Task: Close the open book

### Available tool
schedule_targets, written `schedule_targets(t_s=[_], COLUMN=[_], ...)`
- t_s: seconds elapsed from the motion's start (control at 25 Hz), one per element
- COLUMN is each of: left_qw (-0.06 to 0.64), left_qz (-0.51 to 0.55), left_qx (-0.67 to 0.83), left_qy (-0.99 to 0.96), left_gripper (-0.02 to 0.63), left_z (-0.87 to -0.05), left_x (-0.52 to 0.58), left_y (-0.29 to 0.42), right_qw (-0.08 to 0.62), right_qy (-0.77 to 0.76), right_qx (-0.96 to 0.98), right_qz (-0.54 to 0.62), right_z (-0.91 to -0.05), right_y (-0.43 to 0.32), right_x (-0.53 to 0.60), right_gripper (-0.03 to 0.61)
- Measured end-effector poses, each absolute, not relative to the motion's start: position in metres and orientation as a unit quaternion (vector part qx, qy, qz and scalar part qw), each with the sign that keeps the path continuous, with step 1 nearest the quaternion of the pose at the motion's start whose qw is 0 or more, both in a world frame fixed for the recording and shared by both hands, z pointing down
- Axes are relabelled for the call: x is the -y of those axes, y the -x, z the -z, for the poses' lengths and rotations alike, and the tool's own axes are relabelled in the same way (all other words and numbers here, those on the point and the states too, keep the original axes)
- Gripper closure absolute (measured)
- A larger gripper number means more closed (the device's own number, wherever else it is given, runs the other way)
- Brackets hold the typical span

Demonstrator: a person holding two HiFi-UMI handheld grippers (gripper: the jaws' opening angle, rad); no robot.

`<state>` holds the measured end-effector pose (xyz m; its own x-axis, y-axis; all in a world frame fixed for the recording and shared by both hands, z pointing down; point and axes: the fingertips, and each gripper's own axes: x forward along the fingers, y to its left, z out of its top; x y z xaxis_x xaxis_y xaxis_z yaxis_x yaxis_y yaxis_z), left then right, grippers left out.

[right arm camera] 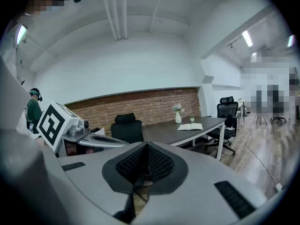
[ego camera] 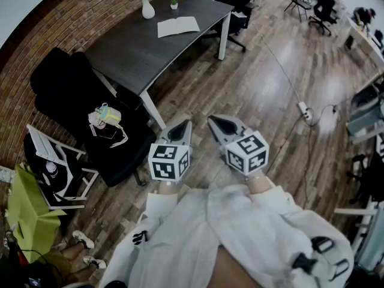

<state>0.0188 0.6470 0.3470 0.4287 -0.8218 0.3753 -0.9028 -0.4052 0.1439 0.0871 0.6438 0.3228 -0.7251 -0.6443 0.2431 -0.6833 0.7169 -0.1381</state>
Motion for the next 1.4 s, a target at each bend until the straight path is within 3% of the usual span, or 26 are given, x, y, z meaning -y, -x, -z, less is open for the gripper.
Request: schedule_targets(t_s=[0.68,1.0,1.32,1.4], left_qw=[0.175,0.166,0.176,0.179], left_qz=[-0.109,-0.075,-0.093,-0.100], left_qx=[0.508,0.478,0.506,0.508], left_qy=[-0.836,-0.859,-0.839,-0.837], left_gripper=[0.609,0.608,0.607,0.607], left_z=[-0.353,-0.345,-0.362,-0.366], left_x=[-0.628,-0.622,-0.618,-0.616], left_y=[-0.032,-0.055,-0.059,-0.058], right_qw=[0.095,0.059,0.098,0.103], right_qy=[-0.346,-0.327,-0.332,-0.334], right_qx=[0.926,0.935,0.928,0.927], right_qz=[-0.119,-0.124,-0.136,-0.137], right_z=[-0.334,-0.328,-0.354,-0.358], right_y=[-0.087,-0.100,-0.116,-0.118], right_x=[-0.628,-0.619,-0.614,-0.611], right_gripper=[0.574,0.574,0.569,0.534])
